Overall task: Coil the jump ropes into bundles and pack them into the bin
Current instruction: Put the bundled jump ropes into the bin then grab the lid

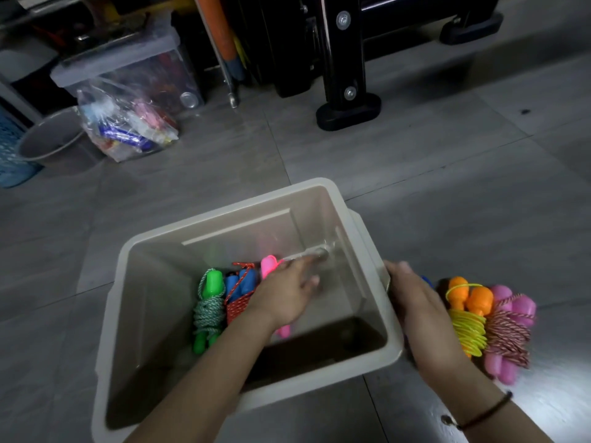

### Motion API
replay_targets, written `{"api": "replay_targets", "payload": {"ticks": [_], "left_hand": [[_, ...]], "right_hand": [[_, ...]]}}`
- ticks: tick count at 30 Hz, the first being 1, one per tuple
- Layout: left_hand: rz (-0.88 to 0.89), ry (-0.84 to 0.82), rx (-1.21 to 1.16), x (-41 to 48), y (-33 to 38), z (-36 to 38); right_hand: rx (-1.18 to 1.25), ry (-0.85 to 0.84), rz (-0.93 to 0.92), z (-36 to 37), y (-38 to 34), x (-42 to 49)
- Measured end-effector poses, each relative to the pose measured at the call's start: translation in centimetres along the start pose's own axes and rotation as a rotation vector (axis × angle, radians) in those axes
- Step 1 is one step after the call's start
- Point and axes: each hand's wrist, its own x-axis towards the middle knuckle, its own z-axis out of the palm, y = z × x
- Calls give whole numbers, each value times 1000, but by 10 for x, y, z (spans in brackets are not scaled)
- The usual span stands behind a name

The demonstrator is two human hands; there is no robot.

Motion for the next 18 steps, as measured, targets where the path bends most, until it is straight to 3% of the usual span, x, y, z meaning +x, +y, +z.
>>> {"api": "replay_targets", "payload": {"ticks": [2,5,9,13,16,18], "left_hand": [[-5,7,-266,-24,25,-5],[93,-255,-368,-68,56,2],[103,-62,-136,-82,65,15],[99,-60,-233,-79,64,16],[94,-74,-300,-78,61,14],[97,-68,-292,-79,62,12]], "right_hand": [[49,126,-53,-17,13,-8],[-381,287,-59,-56,54,-7],[-1003,162,-105,-73,106,5],[-1423,198,-35,-56,100,22],[-1523,166,4,-55,101,37],[-1358,174,92,-57,86,36]]}}
